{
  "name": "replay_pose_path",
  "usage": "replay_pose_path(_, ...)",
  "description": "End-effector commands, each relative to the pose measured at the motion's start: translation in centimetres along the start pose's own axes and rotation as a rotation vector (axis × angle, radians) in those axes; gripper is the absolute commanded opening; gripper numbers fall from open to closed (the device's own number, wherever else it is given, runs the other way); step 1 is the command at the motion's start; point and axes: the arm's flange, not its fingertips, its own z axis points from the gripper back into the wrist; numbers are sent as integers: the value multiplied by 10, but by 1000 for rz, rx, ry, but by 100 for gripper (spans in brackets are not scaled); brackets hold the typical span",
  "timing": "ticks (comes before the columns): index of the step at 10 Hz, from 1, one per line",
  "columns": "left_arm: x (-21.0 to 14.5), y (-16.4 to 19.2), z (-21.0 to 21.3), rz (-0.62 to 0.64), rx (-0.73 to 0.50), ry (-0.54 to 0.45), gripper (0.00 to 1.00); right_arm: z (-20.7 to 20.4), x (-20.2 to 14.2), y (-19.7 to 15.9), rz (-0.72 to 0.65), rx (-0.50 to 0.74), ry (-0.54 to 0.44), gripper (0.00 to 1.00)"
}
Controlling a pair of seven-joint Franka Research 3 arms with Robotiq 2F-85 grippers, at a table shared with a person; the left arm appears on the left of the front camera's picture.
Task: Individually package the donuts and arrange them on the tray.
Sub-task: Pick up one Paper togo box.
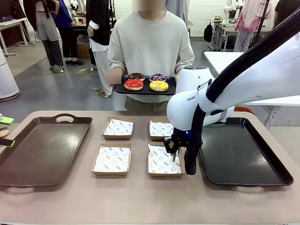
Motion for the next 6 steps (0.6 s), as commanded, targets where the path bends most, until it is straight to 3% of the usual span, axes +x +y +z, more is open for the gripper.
replay_pose_path(1,0,-1,1,-1,-7,3,100,2,1,4,-12,-38,-5,2)
replay_pose_path(6,0,-1,1,-1,-7,3,100,7,-2,2,-27,-31,1,0)
